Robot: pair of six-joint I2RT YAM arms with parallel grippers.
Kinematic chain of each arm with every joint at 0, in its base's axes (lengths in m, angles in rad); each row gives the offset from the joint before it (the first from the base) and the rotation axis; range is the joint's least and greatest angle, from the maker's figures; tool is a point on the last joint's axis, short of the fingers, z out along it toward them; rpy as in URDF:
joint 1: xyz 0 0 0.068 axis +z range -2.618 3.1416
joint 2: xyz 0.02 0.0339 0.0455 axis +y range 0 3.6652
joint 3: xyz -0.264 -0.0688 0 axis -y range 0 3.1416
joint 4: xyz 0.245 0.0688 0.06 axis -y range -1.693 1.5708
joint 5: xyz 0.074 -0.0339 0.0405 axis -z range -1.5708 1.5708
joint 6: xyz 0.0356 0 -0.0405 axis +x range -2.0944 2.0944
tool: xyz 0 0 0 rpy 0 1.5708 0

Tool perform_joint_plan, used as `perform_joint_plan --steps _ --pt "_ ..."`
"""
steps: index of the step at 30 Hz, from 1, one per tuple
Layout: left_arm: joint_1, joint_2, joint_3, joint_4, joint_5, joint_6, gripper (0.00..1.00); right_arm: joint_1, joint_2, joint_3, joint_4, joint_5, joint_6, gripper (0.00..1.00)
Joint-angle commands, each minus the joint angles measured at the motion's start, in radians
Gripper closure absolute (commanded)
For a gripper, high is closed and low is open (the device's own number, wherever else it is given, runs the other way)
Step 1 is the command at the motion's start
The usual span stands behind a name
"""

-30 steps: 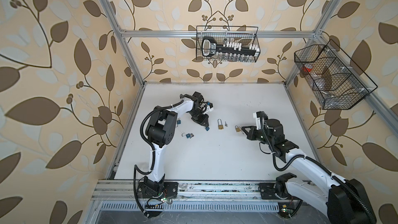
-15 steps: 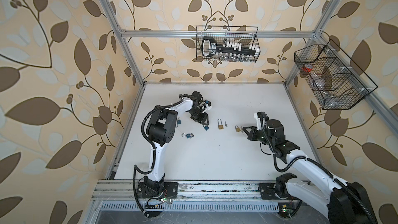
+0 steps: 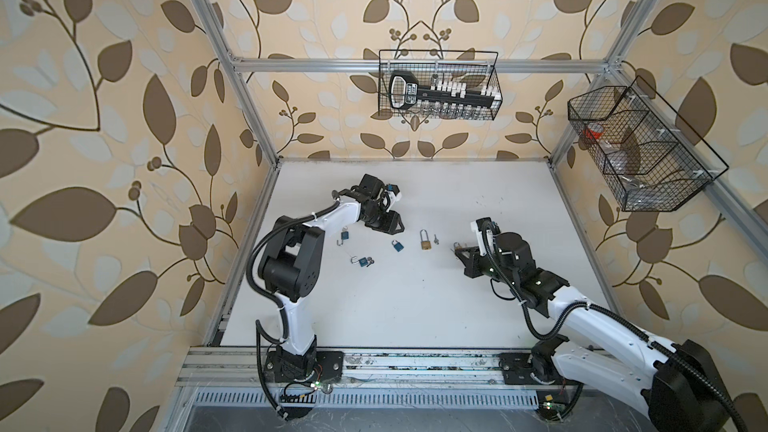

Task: Lock with the key

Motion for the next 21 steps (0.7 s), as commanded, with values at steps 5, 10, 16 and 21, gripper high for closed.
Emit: perform_joint_plan --steps 5,10,16,21 --pt "0.01 -0.335 -0.362 0.356 -0.079 -0.33 0.55 0.136 0.155 0.053 0.102 0.076 0.051 1.0" --pt "0.001 -0.35 -0.39 0.281 -0.11 -0.306 0.7 0.138 0.209 0.097 0.115 0.11 0.081 1.0" --pt "-0.019 -0.232 -0.33 0.222 -0.153 -0.257 1.0 0.138 0.164 0.119 0.072 0.173 0.066 1.0" --pt "-0.043 -0.135 -0.283 0.213 -0.167 -0.267 1.0 0.137 0.094 0.097 0.031 0.234 0.06 1.0"
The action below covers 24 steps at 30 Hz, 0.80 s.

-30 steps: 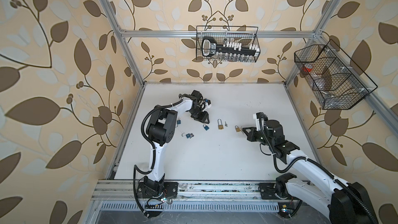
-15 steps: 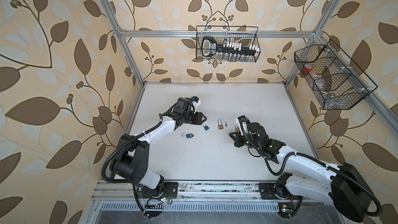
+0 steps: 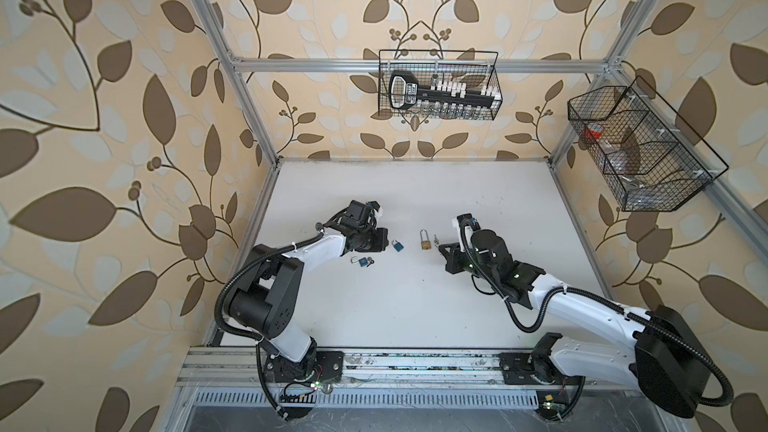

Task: Lock with the key

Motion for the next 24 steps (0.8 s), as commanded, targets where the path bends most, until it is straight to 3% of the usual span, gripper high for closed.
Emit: perform_joint_plan --steps 1,24 --pt "-0.018 0.035 0.052 -0.005 -0.031 0.0 1.0 0.002 -0.069 -0.012 -0.03 0.077 -0.004 1.0" --pt "-0.024 0.222 0.152 -0.025 -0.06 -0.029 1.0 0.002 -0.176 -0.036 -0.098 0.142 -0.032 1.0"
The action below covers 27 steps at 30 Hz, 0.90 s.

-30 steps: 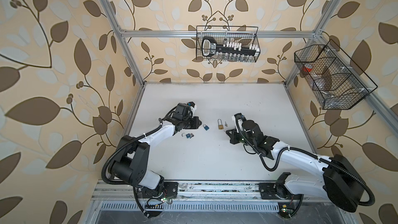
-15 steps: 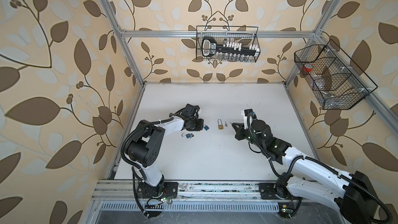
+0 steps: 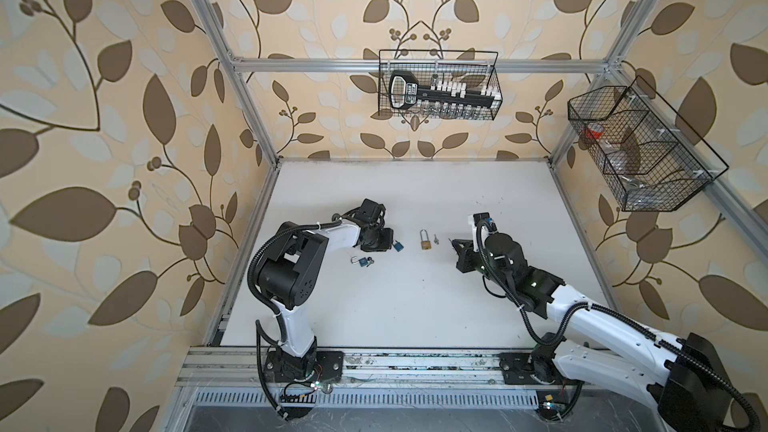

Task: Lock with the key

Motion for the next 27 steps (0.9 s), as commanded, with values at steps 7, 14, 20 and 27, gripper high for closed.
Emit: perform_joint_plan --steps 7,14,20,27 --pt "-0.012 0.049 0.06 -0.007 0.012 -0.014 1.0 0.0 -0.037 -0.025 -0.024 0.023 -0.009 1.0" --pt "-0.012 0.064 0.069 0.0 0.03 -0.016 1.0 0.0 -0.035 -0.031 -0.028 0.018 -0.004 1.0" --pt "-0.013 0.055 0.067 -0.008 0.015 -0.016 1.0 0.0 -0.021 -0.037 -0.021 -0.004 0.01 1.0" --pt "-0.013 -0.14 0.014 0.009 -0.009 -0.026 1.0 0.003 0.038 -0.043 0.038 -0.087 0.047 1.0"
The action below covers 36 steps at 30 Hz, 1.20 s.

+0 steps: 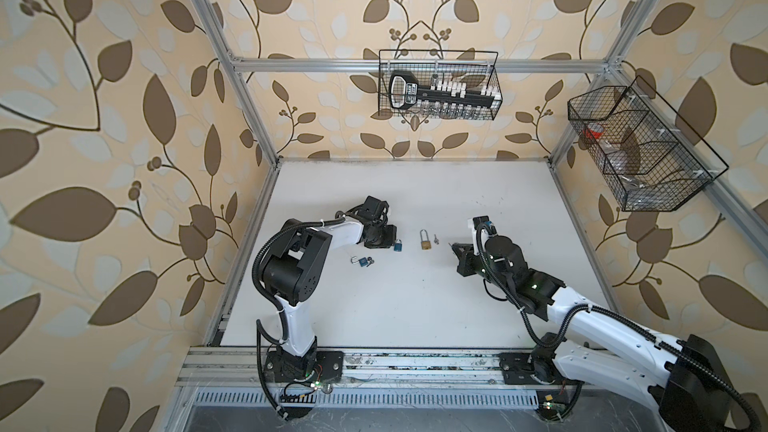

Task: Lock with the key

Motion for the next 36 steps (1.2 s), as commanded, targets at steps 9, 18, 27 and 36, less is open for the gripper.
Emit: perform_joint_plan --steps 9,18,27,36 --pt "-0.001 -0.473 -0.226 0.108 -0.094 -0.023 0.77 0.183 0.249 0.015 0.194 0.036 0.117 1.0" --pt "0.008 -0.77 -0.485 0.104 -0.211 -0.12 0.6 0.262 0.535 0.134 0.276 0.061 0.192 1.0" --pt "0.008 -0.911 -0.56 0.023 -0.264 -0.138 0.54 0.239 0.726 0.288 0.223 0.178 0.204 1.0" --pt "0.008 -0.926 -0.563 0.006 -0.261 -0.134 0.54 0.18 0.823 0.353 0.229 0.158 0.221 1.0"
